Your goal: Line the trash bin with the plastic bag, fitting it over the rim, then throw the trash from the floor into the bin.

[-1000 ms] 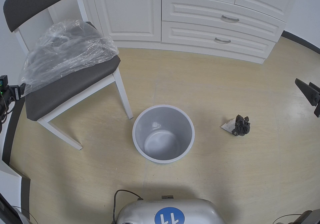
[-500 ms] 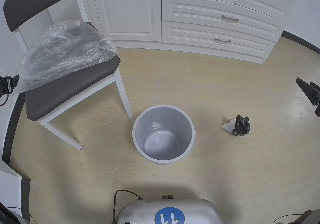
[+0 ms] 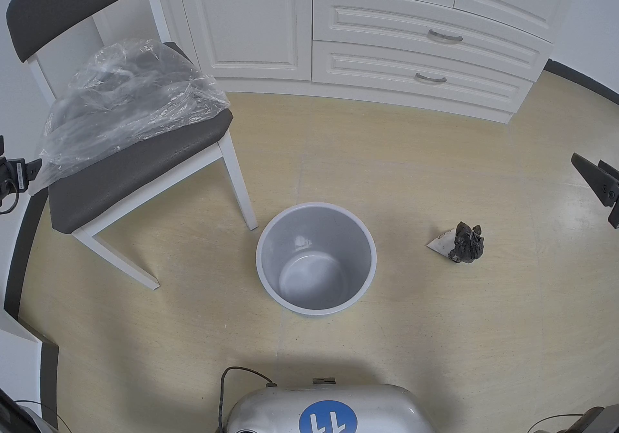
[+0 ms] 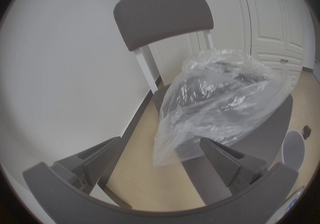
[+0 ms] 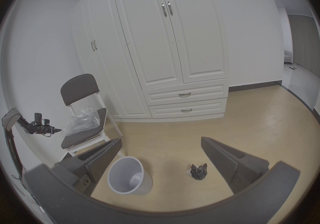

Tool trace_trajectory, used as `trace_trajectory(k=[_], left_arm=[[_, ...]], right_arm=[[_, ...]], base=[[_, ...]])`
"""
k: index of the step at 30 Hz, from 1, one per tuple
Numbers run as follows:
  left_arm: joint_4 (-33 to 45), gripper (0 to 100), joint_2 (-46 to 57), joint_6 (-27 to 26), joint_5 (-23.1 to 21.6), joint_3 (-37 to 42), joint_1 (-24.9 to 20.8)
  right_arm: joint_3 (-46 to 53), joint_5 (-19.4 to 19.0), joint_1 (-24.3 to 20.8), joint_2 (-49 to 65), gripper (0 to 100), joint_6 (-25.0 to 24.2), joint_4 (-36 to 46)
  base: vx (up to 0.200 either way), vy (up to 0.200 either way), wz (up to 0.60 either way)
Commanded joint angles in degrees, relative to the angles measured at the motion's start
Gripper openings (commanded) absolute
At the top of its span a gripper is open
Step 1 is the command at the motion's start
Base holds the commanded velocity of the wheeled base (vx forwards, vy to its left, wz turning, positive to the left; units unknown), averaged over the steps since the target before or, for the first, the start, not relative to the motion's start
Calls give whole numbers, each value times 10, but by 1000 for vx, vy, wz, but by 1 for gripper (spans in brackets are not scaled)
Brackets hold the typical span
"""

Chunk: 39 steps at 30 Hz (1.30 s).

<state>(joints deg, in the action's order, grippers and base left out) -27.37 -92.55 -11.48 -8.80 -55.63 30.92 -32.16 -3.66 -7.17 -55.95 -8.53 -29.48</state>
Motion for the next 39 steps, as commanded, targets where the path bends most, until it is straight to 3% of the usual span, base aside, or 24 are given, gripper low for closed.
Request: trace_trajectory(k=[1,15,25,39], left_arm=[[10,100,-11,-11,-1,0,9],[14,100,-24,-17,-2,-2,9],[6,100,-50,-46,-30,-1,41],[2,100,-99,-42,-30,-56,22]], right_arm=[[1,0,0,-3,100,0,0],[0,0,0,-5,100,0,0],[0,0,0,-6,100,0,1],[-2,1,2,-6,100,0,-1]], base=[[0,0,0],[0,0,0],[0,0,0],[0,0,0]])
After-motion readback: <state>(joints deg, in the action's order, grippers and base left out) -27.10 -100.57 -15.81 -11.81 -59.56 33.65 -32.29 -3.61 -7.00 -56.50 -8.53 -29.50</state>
